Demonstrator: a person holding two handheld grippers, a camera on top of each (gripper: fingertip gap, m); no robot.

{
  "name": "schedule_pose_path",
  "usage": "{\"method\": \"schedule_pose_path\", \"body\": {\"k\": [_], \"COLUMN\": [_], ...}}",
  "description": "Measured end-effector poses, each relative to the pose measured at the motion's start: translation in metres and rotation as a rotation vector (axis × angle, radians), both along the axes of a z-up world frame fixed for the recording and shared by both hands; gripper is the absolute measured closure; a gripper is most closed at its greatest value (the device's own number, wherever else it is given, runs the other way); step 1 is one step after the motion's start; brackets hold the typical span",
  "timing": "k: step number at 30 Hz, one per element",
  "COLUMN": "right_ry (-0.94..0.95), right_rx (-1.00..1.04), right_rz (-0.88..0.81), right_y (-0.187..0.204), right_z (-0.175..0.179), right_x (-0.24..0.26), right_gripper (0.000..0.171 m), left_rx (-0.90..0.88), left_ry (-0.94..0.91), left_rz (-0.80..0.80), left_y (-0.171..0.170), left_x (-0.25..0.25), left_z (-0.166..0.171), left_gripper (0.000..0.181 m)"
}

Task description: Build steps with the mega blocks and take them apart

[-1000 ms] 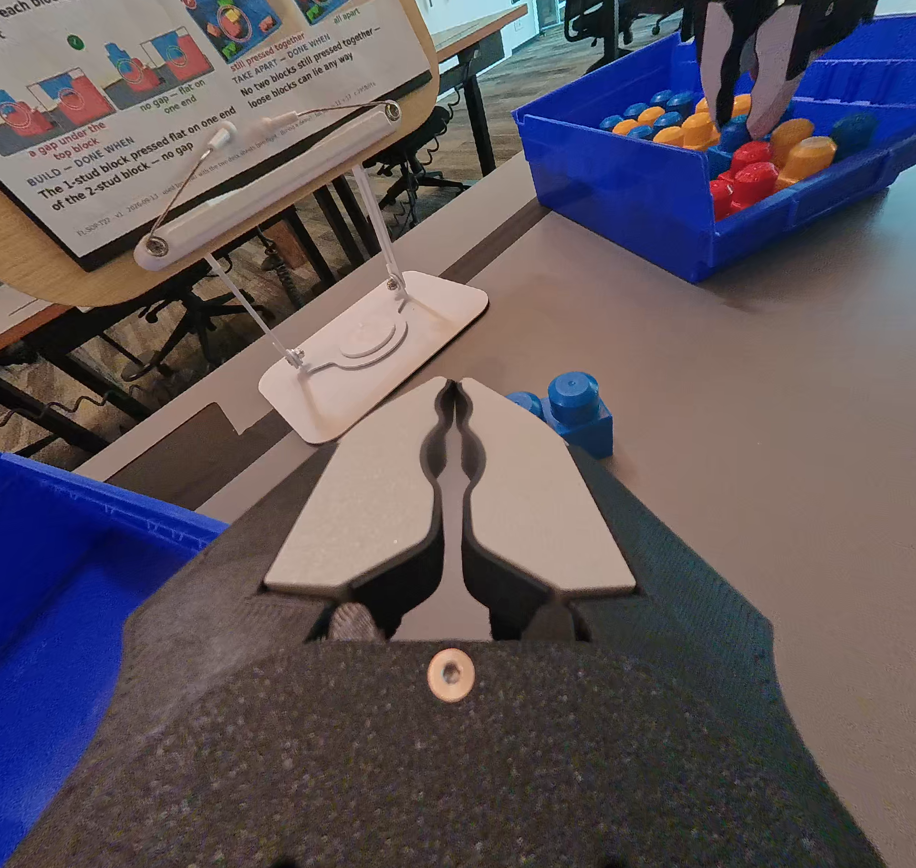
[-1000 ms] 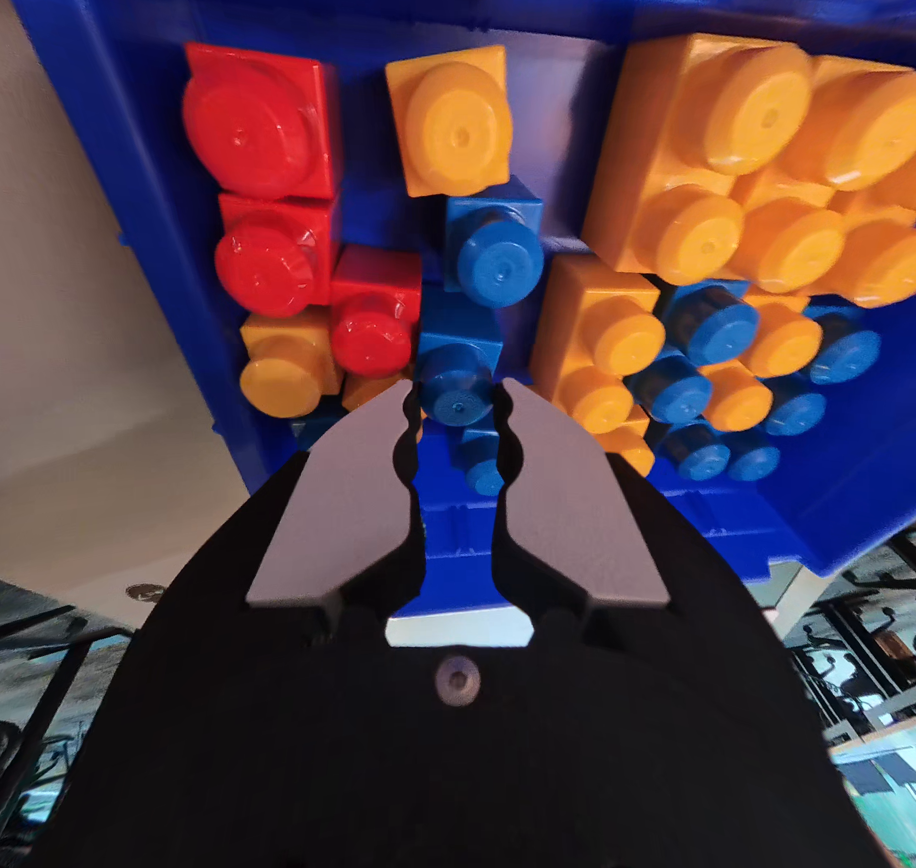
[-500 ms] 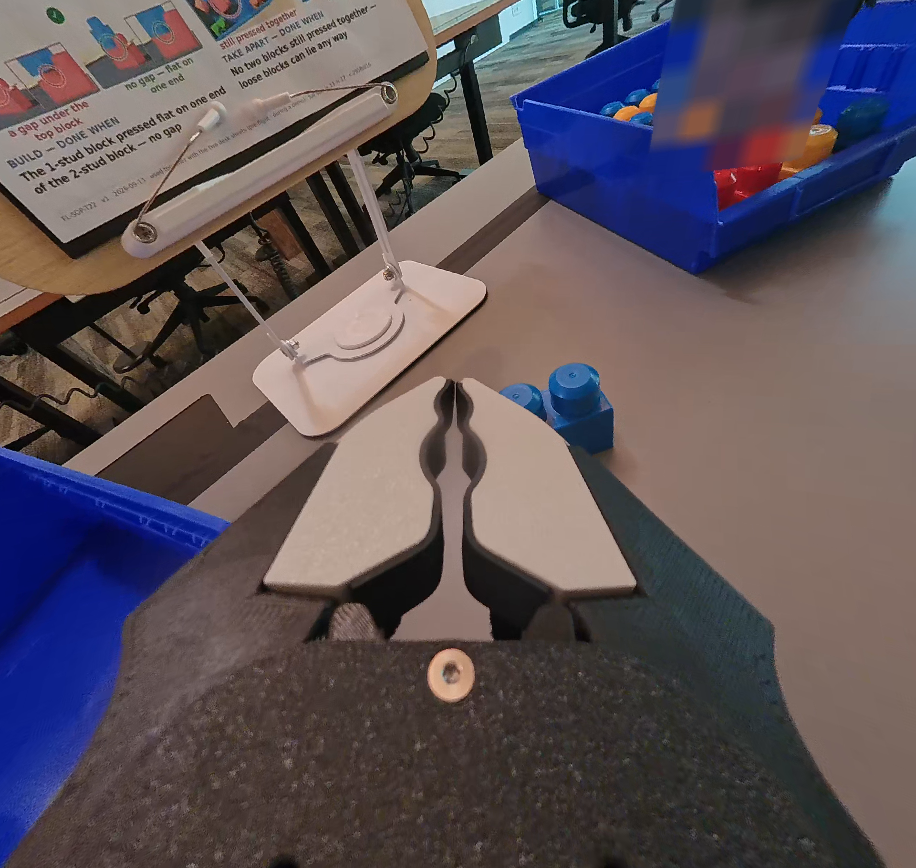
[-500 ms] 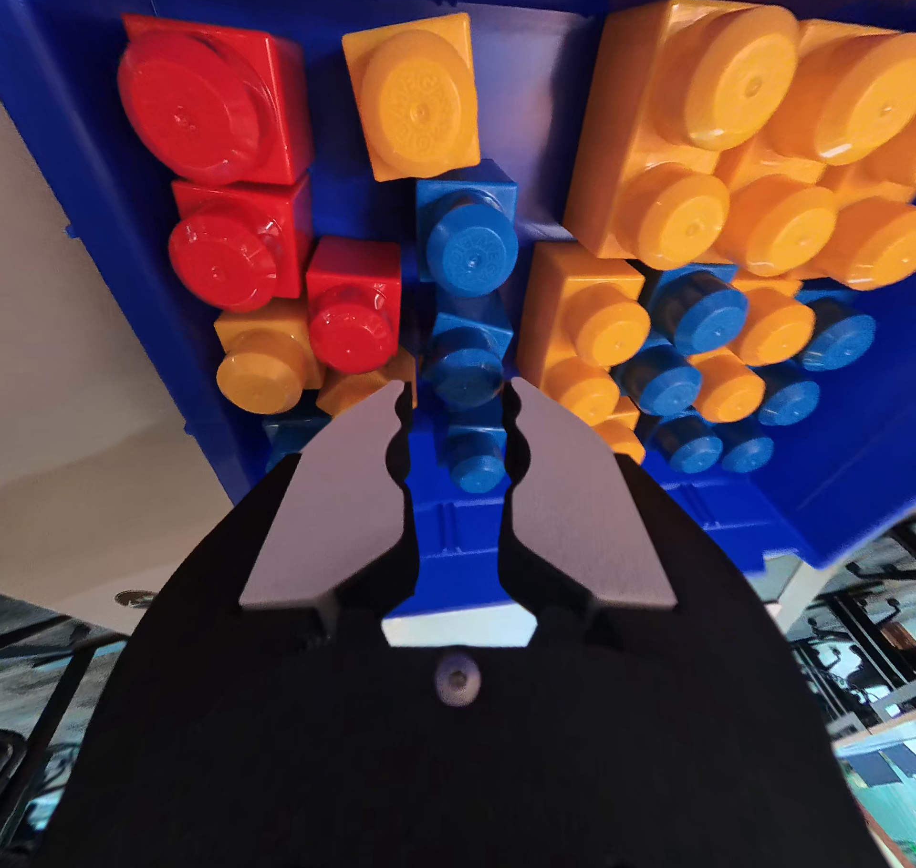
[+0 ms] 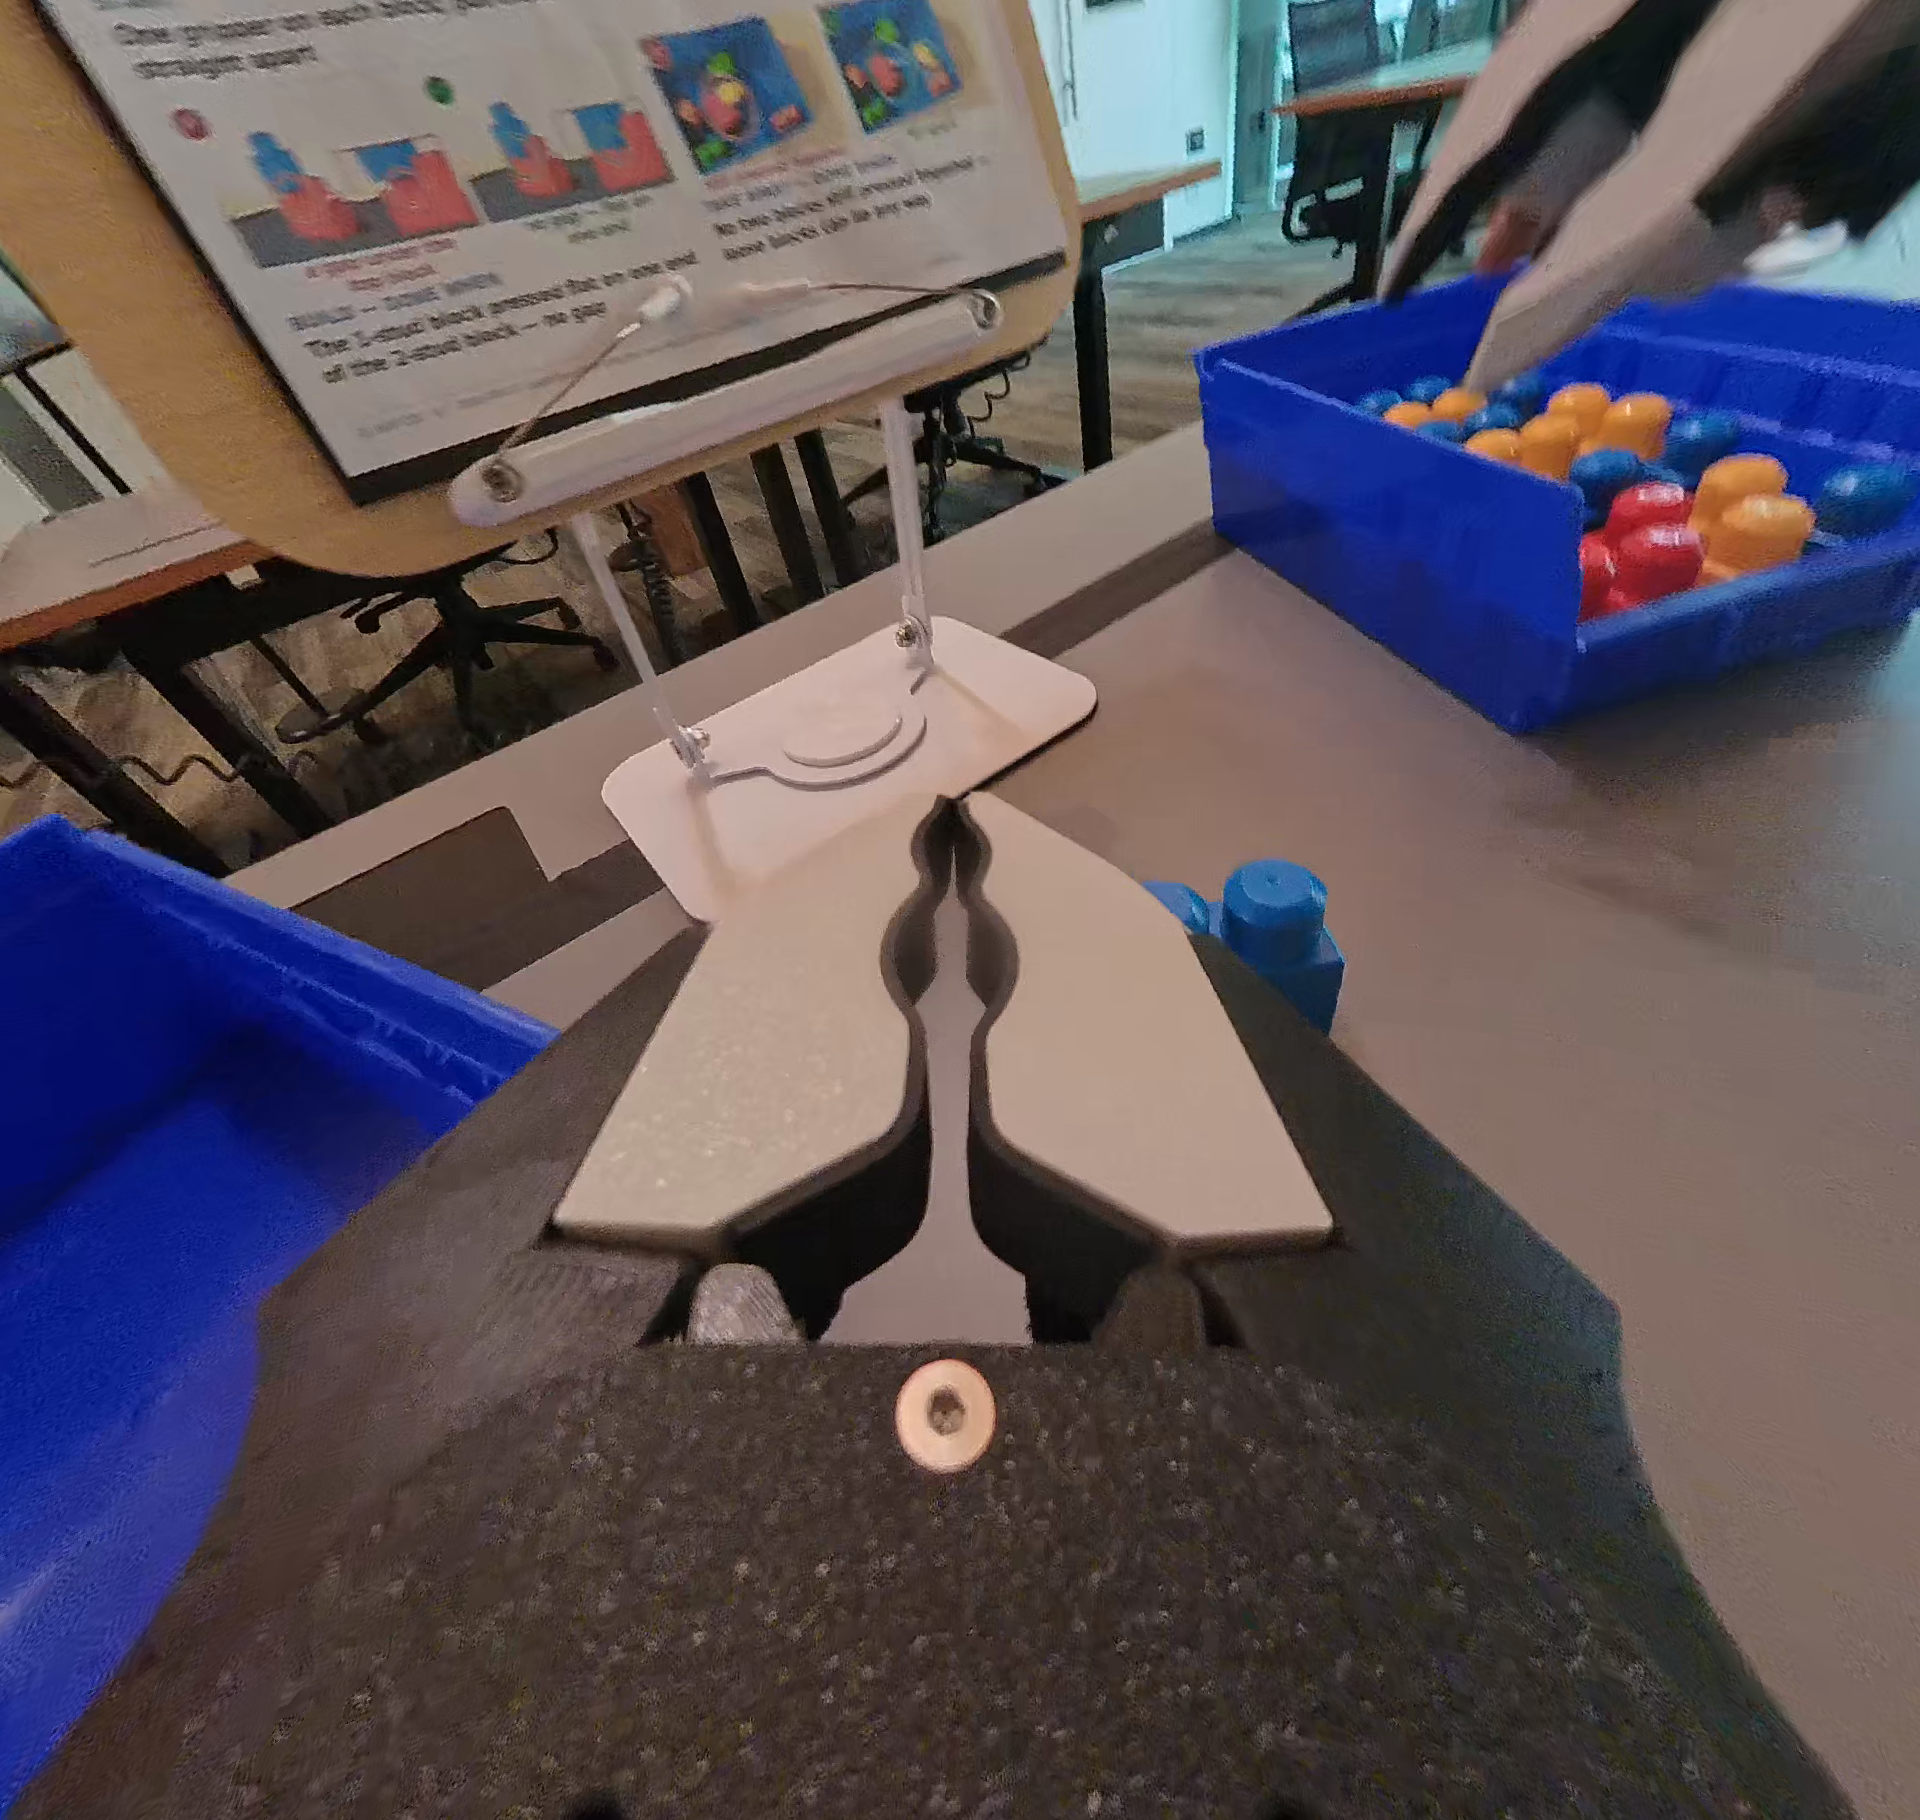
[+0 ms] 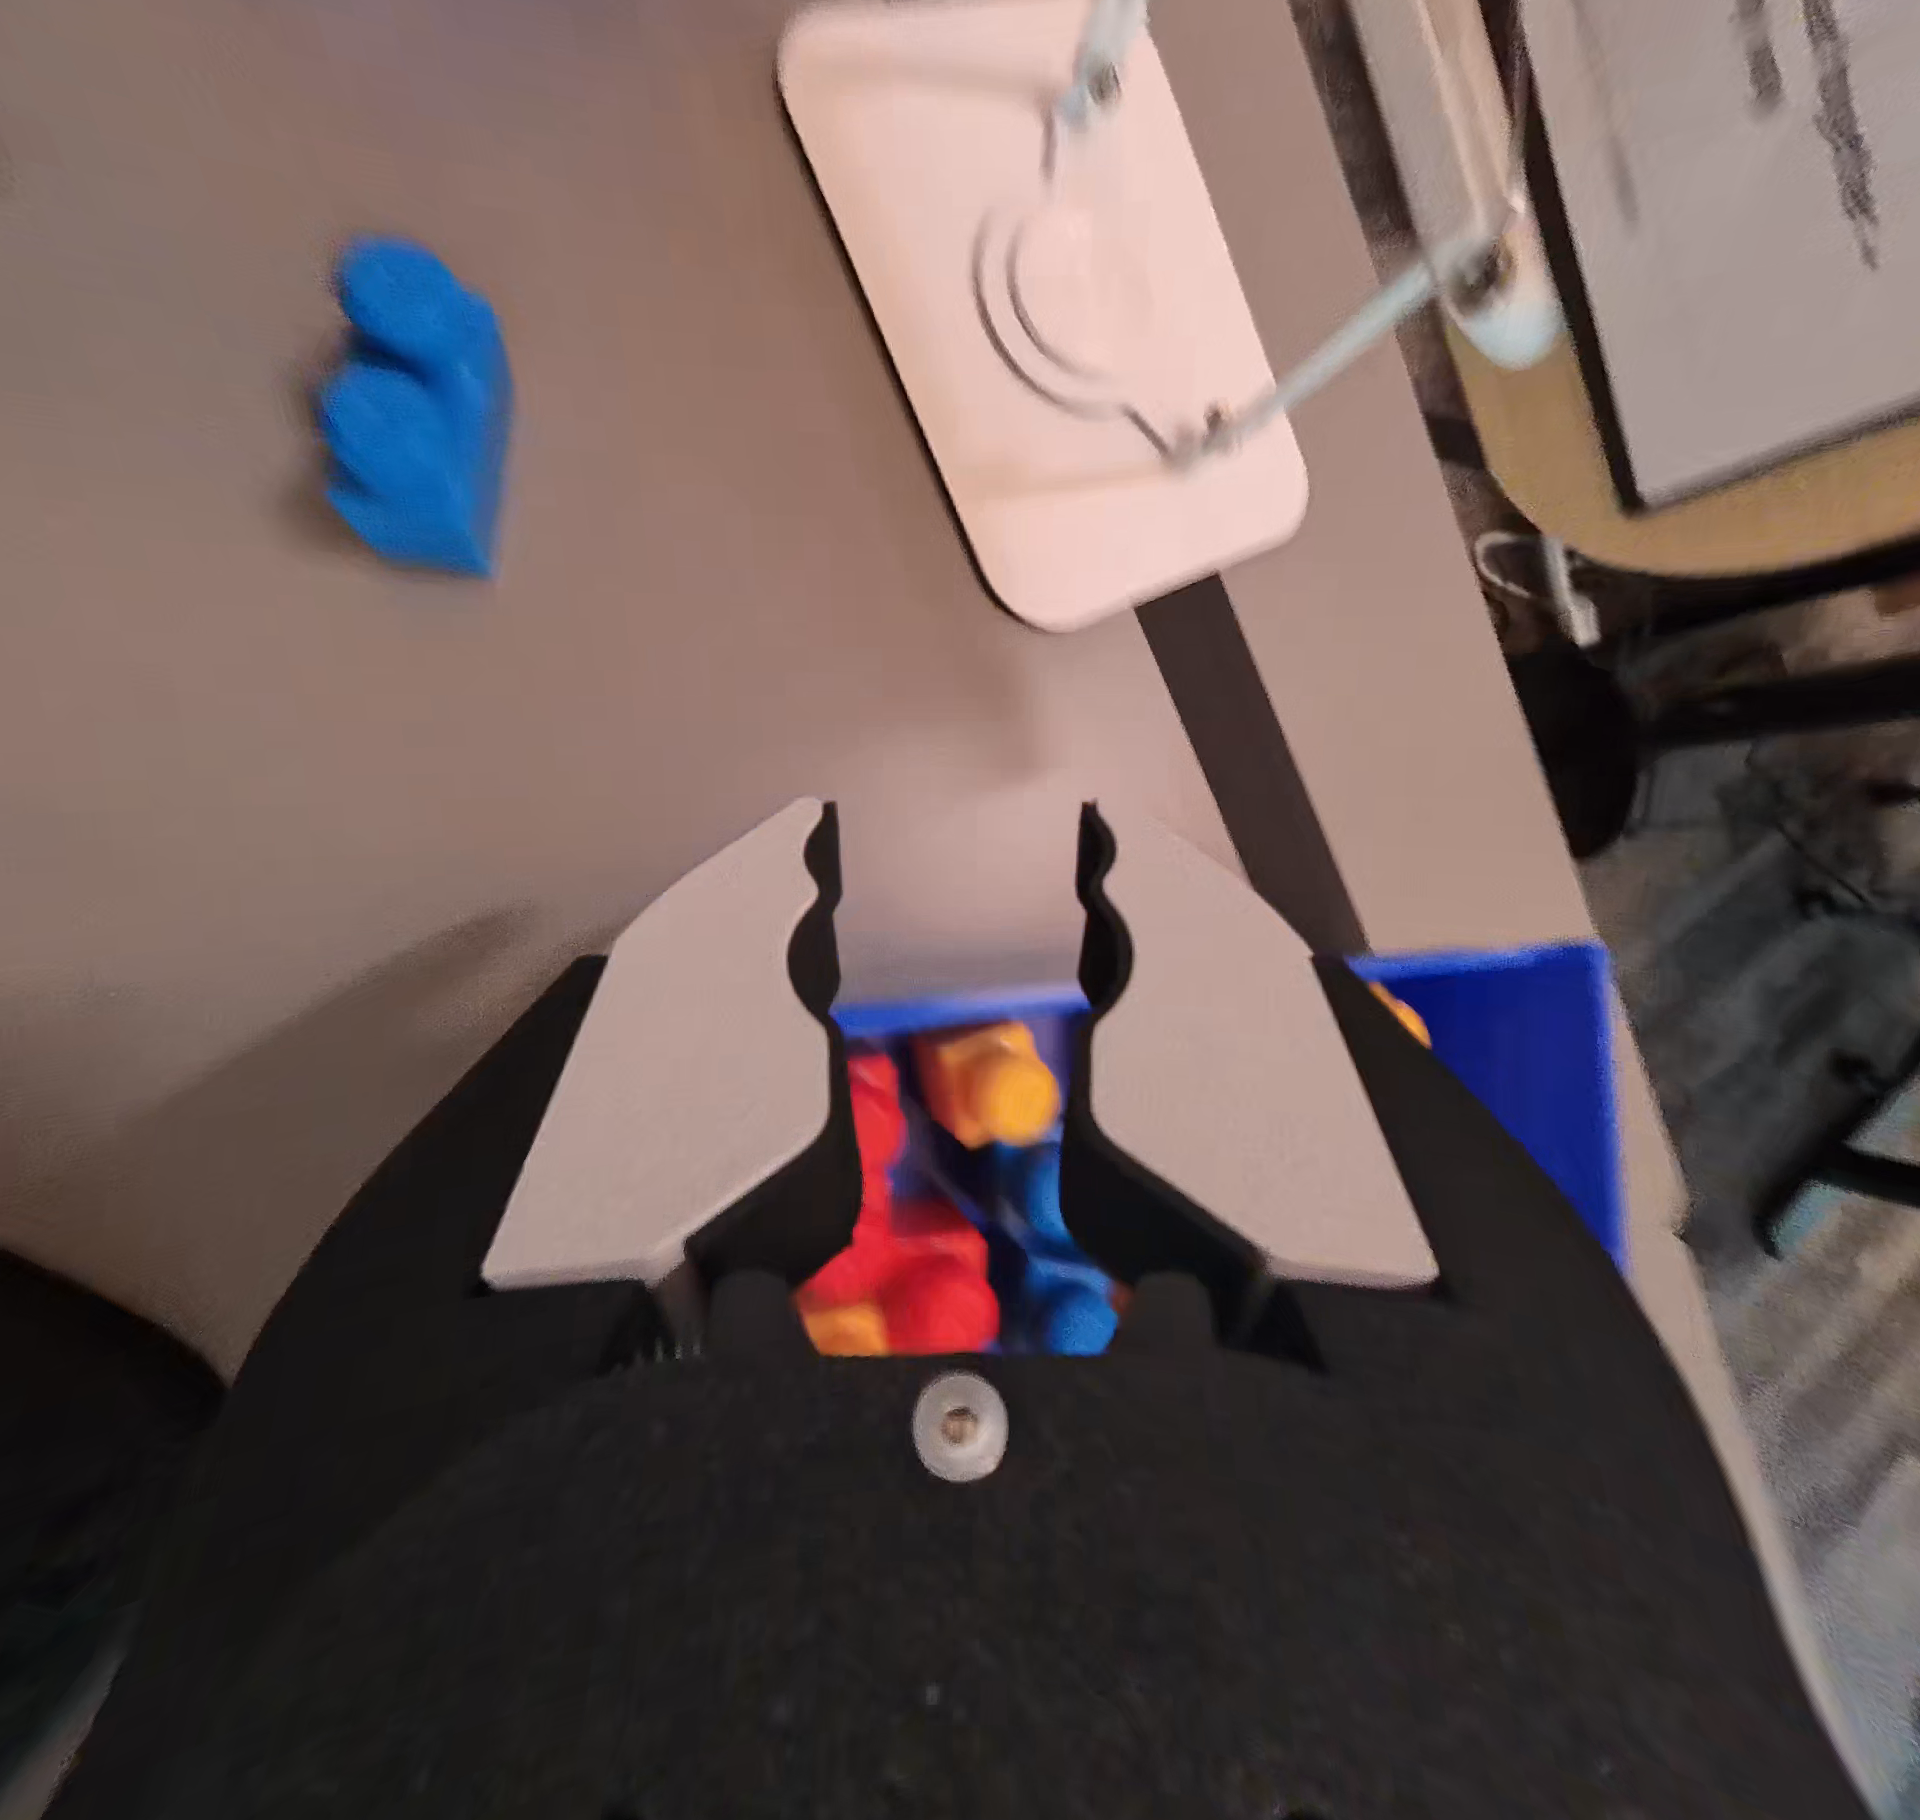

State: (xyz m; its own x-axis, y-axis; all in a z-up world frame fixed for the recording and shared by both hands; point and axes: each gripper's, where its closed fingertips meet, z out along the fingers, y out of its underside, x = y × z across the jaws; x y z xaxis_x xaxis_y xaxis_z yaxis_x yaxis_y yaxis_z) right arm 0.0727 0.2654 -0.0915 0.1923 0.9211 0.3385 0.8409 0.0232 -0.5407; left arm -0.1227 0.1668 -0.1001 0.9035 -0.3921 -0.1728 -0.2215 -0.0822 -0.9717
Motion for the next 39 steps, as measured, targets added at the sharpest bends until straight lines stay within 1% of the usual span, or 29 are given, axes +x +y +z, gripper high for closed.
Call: {"method": "schedule_pose_path", "body": {"k": [2, 4, 8, 12, 18, 21, 22, 27, 30, 33, 36, 39], "right_ry": [0.080, 0.120, 0.133, 0.130, 0.135, 0.115, 0.116, 0.096, 0.095, 0.128, 0.191, 0.258], "right_rx": [-0.026, -0.053, -0.141, -0.180, -0.241, -0.242, -0.248, -0.216, -0.207, -0.184, -0.123, -0.021], "right_rz": [0.016, 0.031, 0.049, 0.053, -0.010, -0.049, -0.056, -0.034, -0.020, -0.008, 0.004, -0.006], "right_y": [-0.020, -0.038, -0.069, -0.087, -0.090, -0.086, -0.086, -0.084, -0.084, -0.080, -0.069, -0.046], "right_z": [-0.007, -0.017, -0.044, -0.066, -0.092, -0.102, -0.104, -0.103, -0.097, -0.075, -0.034, 0.022], "right_x": [-0.026, -0.047, -0.078, -0.101, -0.118, -0.118, -0.118, -0.117, -0.114, -0.107, -0.095, -0.069], "right_gripper": [0.128, 0.128, 0.128, 0.129, 0.132, 0.138, 0.142, 0.143, 0.143, 0.143, 0.143, 0.143], "left_rx": [-0.003, -0.017, -0.047, -0.038, -0.025, -0.022, -0.023, -0.024, -0.024, -0.024, -0.031, -0.033], "left_ry": [-0.059, -0.097, -0.154, -0.181, -0.179, -0.172, -0.170, -0.162, -0.150, -0.145, -0.142, -0.137], "left_rz": [0.011, 0.019, 0.030, 0.048, 0.056, 0.056, 0.056, 0.053, 0.051, 0.048, 0.044, 0.041], "left_y": [0.002, 0.004, 0.009, 0.011, 0.011, 0.011, 0.011, 0.010, 0.010, 0.010, 0.011, 0.011], "left_x": [-0.007, -0.012, -0.021, -0.027, -0.028, -0.029, -0.029, -0.028, -0.027, -0.026, -0.025, -0.024], "left_z": [0.003, 0.001, -0.005, -0.005, -0.003, -0.003, -0.003, -0.004, -0.004, -0.005, -0.007, -0.008], "left_gripper": [0.181, 0.181, 0.181, 0.181, 0.181, 0.181, 0.181, 0.181, 0.181, 0.181, 0.181, 0.181]}}
